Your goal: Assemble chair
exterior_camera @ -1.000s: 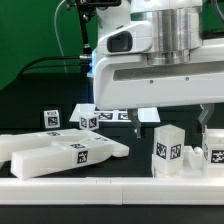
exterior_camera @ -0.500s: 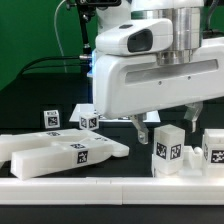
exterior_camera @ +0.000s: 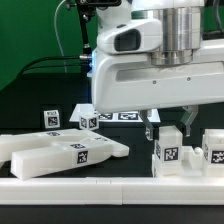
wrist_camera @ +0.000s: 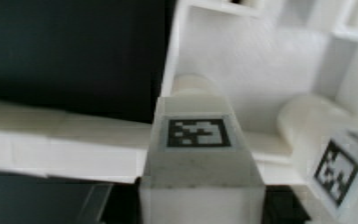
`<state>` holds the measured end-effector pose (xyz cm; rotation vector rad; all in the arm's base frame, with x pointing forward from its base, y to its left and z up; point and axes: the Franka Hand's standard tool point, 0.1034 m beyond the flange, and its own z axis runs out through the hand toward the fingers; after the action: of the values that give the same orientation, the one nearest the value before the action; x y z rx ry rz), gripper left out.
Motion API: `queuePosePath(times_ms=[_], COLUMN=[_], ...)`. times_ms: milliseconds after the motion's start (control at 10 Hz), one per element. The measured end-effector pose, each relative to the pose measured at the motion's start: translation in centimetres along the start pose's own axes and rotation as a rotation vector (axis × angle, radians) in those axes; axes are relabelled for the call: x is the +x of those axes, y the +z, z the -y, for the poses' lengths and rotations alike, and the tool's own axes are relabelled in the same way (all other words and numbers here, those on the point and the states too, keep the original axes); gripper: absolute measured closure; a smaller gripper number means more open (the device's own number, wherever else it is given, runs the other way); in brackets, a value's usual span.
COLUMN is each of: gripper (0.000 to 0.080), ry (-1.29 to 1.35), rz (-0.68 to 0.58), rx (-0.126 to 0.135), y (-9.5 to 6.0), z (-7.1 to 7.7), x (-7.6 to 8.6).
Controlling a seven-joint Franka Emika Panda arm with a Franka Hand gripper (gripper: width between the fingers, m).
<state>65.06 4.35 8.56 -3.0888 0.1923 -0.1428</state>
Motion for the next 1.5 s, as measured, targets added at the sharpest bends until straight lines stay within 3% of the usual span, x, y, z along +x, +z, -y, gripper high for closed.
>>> queuePosePath(times_ms=[300, 400, 500, 600, 700, 900, 1000, 1100, 1400, 1500], gripper=[0.0517, 0.0515, 0.0515, 0.044, 0.044, 0.02, 0.02, 0.016, 0.015, 0.015], ry=[0.589, 0.676, 0.687, 0.664, 0.603, 0.309, 0.084, -0.001, -0.197, -0.371], rz=[-0.007, 0.001, 0.004, 0.004, 0.011, 0.029, 0.069, 0.083, 0.074, 0.063], rx=[-0.001, 0.023, 0.026, 0.026, 0.018, 0.007, 0.005, 0.008, 0.009, -0.012], y=[0.26, 0.22, 0.24, 0.26, 0.29, 0.31, 0.49, 0.48, 0.48, 0.3], z=[-0.04, -0.32, -0.33, -0.32, -0.22, -0.03, -0.39, -0.58, -0.64, -0.46], x=[-0.06, 0.02, -0.02, -0.03, -0.19, -0.45, -0.83, -0.74, -0.61, -0.25])
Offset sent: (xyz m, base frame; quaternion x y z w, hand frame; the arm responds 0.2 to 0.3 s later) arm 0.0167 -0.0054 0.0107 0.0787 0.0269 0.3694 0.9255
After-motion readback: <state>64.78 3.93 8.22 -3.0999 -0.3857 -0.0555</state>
